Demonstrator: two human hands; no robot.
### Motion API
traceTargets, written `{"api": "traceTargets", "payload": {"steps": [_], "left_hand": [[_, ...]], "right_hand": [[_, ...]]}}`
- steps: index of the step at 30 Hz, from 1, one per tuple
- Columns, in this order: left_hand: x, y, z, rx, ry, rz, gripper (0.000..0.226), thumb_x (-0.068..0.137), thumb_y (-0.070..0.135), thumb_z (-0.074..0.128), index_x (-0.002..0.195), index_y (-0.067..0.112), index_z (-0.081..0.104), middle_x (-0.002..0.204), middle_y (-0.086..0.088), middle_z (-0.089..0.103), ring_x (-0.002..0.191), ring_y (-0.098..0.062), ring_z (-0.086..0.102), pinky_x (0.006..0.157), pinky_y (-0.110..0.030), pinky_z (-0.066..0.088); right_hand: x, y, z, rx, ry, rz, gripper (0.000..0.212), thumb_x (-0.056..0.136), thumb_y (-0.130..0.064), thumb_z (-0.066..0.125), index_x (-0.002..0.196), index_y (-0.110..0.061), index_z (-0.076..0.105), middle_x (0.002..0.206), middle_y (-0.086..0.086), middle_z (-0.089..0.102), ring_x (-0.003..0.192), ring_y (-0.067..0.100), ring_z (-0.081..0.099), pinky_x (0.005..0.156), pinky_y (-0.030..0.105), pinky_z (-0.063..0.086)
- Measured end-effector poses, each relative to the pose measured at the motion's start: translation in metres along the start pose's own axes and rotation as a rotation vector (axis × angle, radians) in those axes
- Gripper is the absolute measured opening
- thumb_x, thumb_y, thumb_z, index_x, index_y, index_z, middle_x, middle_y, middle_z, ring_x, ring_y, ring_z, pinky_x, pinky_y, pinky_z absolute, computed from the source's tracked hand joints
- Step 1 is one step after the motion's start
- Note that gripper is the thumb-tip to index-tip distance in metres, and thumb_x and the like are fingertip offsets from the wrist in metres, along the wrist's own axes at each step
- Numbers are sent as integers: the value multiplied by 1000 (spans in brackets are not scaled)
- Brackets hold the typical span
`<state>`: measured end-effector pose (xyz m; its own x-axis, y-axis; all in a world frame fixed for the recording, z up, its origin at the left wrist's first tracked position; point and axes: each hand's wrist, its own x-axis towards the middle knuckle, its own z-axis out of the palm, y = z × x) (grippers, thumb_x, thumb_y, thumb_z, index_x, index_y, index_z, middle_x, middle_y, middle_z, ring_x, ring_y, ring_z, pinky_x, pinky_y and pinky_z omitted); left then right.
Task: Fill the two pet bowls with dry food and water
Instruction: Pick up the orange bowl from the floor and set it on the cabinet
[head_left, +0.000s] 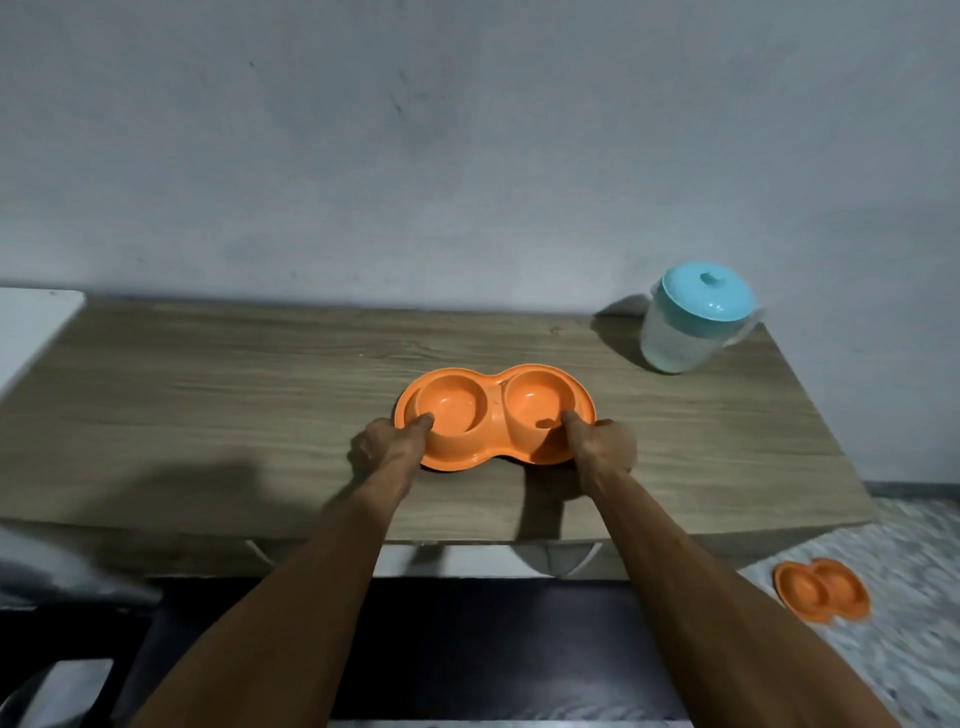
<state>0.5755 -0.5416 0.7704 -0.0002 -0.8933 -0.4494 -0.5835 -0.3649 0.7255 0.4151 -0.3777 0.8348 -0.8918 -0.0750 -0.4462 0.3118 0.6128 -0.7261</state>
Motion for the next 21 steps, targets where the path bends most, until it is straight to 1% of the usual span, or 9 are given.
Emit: {"api": "traceTargets", "payload": {"steps": [3,5,8,10,12,16,18,21], "left_hand": [[-5,8,-5,46,-18,29,66,51,71,67,86,15,74,79,-9,73,69,-31,71,67,-43,62],[-1,10,-4,80,-16,43,68,52,72,64,87,16,75,79,-8,74,66,-31,71,67,-42,62],[3,10,-1,92,-14,59,72,48,76,61,87,16,74,80,-7,74,67,-31,71,69,-42,61],[2,9,-2,94,-21,70,70,51,76,62,87,16,73,81,-7,74,68,-30,71,71,-42,61],[-1,9,-3,93,-29,73,68,54,76,64,86,16,74,81,-7,74,68,-30,71,72,-43,61],[-4,9,-5,77,-48,81,73,50,79,61,86,17,73,82,-8,74,69,-31,72,74,-42,61],[-8,11,-8,67,-77,87,72,52,79,63,85,16,72,83,-8,74,71,-32,72,75,-42,61],[-17,8,-21,90,-102,93,72,50,82,59,74,15,65,81,-8,73,74,-32,72,77,-41,59]], "right_hand": [[1,1,7,-20,13,22,50,85,-46,67,115,-5,67,116,19,64,110,38,59,79,35,40],[4,3,10,-31,18,31,49,87,-44,66,116,-4,67,118,20,64,111,37,59,80,35,40],[5,5,13,-37,28,33,48,88,-44,64,115,-4,67,116,19,65,109,36,59,79,34,38],[5,5,15,-38,37,33,47,89,-43,64,114,-4,68,115,18,65,109,35,59,79,34,39],[5,5,16,-37,34,35,46,90,-42,64,113,-3,68,114,18,65,109,35,59,81,35,41],[2,6,18,-32,34,15,48,89,-44,65,115,-4,67,117,18,66,110,36,60,91,43,49],[2,8,18,-38,33,-8,51,88,-46,64,115,-3,67,117,20,66,111,38,60,95,45,51],[-2,16,15,-50,18,-60,54,86,-49,63,110,-1,67,112,22,67,109,41,60,94,48,52]]}}
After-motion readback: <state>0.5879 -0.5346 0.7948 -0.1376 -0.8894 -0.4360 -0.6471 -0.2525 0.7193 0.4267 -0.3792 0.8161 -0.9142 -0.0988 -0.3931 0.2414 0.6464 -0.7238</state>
